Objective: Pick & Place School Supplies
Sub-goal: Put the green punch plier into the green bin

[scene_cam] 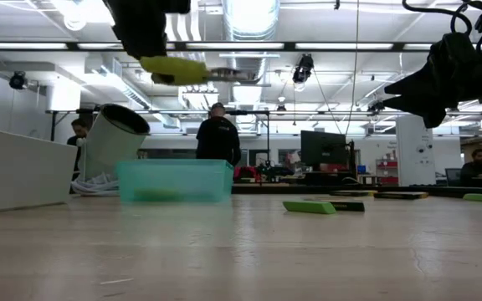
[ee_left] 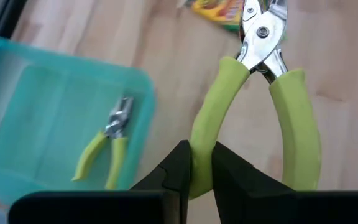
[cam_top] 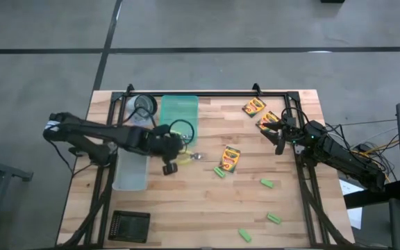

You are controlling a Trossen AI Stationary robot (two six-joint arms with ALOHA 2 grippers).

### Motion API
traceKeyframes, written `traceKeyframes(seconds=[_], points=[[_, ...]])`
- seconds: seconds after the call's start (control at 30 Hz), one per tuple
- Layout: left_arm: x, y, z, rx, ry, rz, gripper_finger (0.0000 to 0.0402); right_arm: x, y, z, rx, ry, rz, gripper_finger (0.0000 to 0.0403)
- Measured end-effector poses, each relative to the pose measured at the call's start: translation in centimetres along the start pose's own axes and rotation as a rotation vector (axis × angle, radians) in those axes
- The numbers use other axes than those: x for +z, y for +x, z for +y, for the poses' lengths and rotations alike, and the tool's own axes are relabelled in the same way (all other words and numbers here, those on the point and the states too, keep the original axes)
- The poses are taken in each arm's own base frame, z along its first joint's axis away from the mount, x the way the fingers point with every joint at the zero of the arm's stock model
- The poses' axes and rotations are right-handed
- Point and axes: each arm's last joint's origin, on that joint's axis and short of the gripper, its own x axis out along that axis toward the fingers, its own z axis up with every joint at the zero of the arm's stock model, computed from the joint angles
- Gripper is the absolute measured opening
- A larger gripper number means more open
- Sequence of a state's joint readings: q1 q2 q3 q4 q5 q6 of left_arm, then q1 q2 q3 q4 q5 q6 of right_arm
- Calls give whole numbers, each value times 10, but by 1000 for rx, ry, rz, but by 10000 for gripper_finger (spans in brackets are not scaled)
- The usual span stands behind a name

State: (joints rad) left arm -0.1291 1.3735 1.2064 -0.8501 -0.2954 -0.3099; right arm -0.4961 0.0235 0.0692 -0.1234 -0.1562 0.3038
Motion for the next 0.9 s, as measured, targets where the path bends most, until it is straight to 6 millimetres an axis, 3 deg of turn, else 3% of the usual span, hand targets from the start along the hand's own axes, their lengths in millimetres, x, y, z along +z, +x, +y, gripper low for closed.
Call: traceKeyframes(seconds=[0.9], points=[[9, 18, 106, 247, -346, 51, 53, 0, 0, 0, 1, 0, -1, 196]])
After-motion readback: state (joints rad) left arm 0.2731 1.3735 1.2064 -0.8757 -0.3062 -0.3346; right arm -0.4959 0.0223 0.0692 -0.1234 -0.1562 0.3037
